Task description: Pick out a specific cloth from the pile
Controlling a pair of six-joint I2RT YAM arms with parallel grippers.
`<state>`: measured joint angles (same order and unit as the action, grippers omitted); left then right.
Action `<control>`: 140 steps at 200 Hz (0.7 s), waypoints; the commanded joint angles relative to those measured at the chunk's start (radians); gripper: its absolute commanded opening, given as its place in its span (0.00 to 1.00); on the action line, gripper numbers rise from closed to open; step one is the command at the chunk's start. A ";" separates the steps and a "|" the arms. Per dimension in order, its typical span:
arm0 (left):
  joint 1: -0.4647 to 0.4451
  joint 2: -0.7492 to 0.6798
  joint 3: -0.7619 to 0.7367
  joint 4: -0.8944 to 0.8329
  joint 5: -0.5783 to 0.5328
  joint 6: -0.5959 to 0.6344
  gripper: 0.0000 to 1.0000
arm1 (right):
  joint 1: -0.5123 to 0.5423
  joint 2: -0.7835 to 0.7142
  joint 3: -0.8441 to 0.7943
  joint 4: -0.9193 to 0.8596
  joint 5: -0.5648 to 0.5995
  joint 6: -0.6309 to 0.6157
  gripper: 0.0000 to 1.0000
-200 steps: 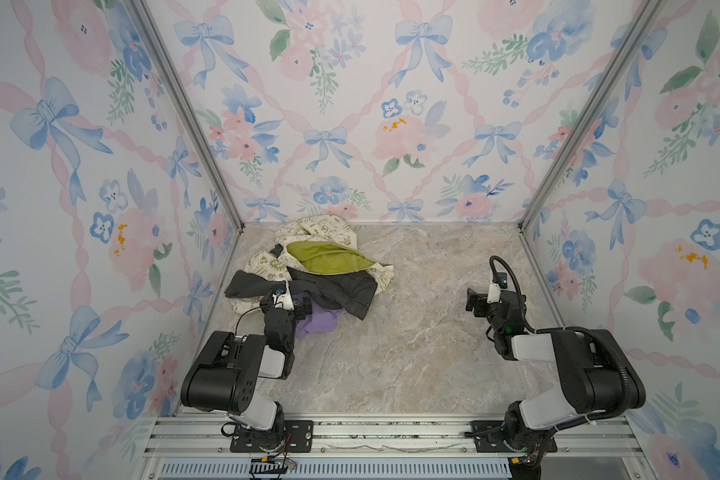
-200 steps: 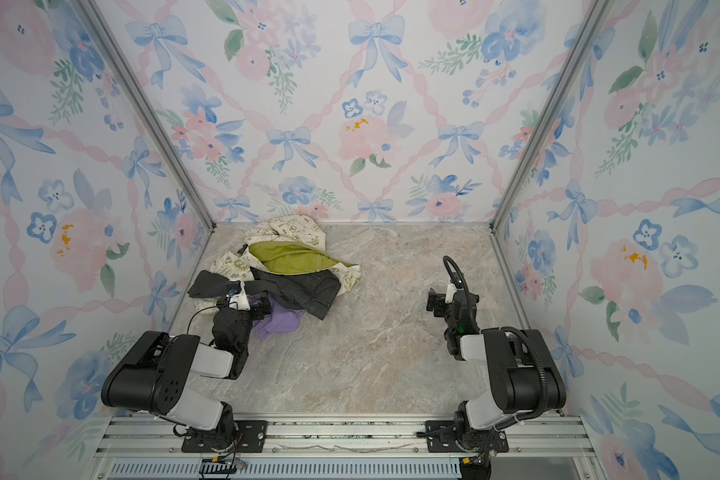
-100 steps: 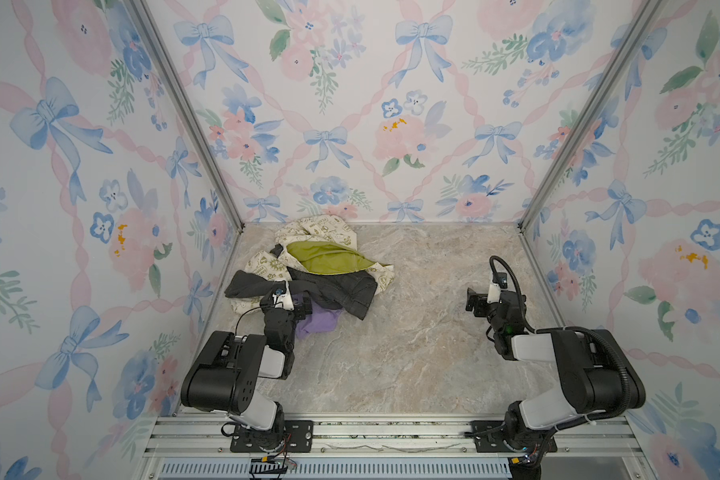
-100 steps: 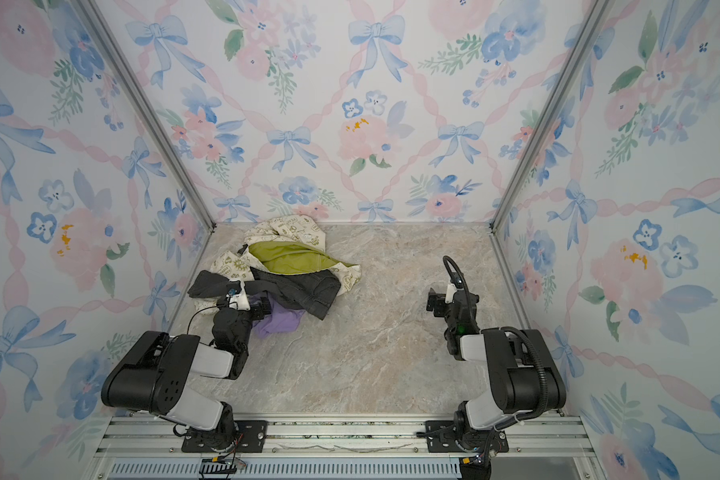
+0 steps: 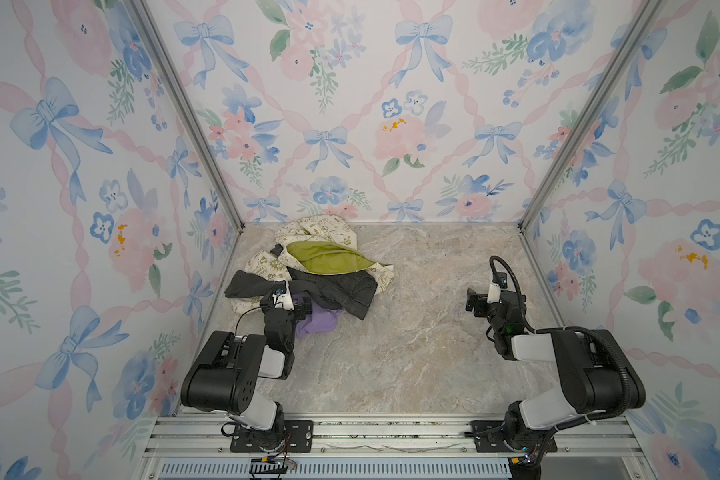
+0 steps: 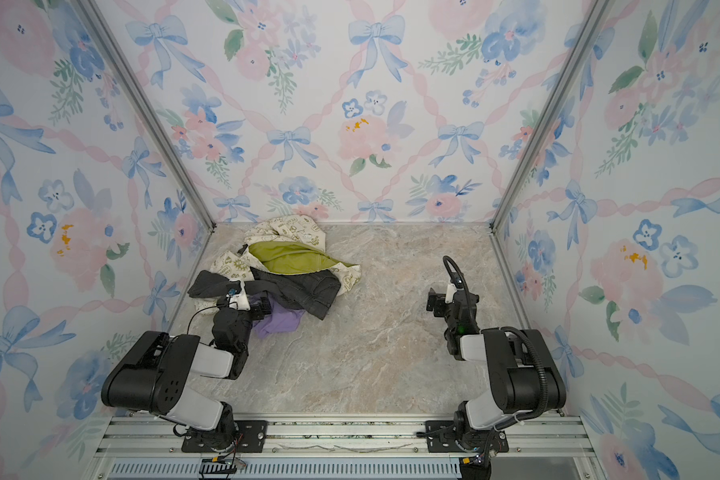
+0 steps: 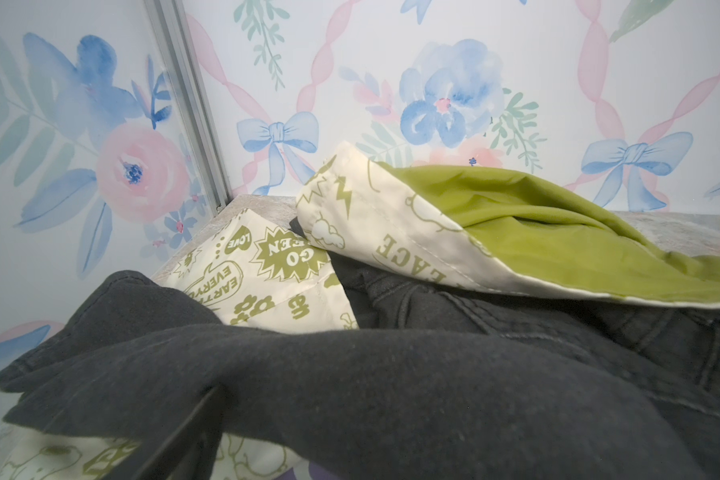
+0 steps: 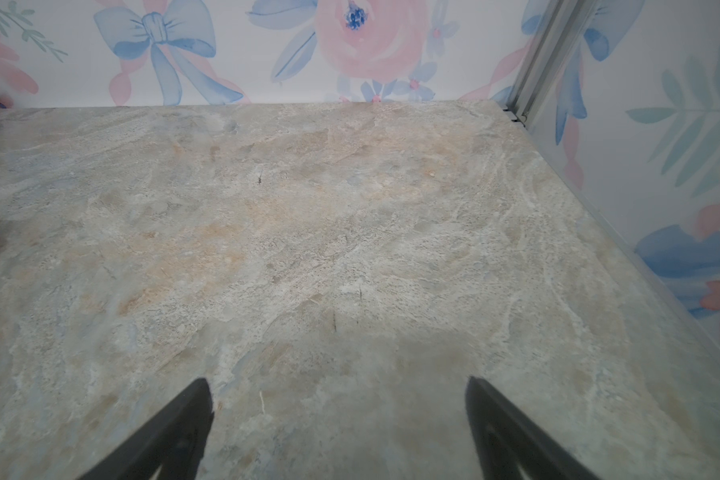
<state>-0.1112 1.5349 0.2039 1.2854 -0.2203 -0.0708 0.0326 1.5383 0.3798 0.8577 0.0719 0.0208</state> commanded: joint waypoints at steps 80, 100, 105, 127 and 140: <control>-0.015 -0.413 0.115 -0.585 -0.279 -0.108 0.98 | 0.115 -0.253 0.298 -0.536 0.137 -0.049 0.97; -0.012 -0.515 0.164 -0.806 -0.326 -0.227 0.98 | 0.149 -0.297 0.351 -0.622 0.131 -0.052 0.97; -0.012 -0.541 0.166 -0.841 -0.319 -0.244 0.98 | 0.159 -0.308 0.360 -0.635 0.127 -0.055 0.97; -0.013 -0.645 0.164 -0.962 -0.243 -0.258 0.98 | 0.202 -0.340 0.400 -0.696 0.106 -0.068 0.97; -0.013 -0.681 0.190 -1.077 -0.241 -0.275 0.98 | 0.229 -0.355 0.420 -0.716 0.099 -0.070 0.97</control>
<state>-0.1242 0.9192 0.3477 0.4652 -0.4706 -0.2672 0.2184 1.2179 0.7490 0.2527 0.1825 -0.0315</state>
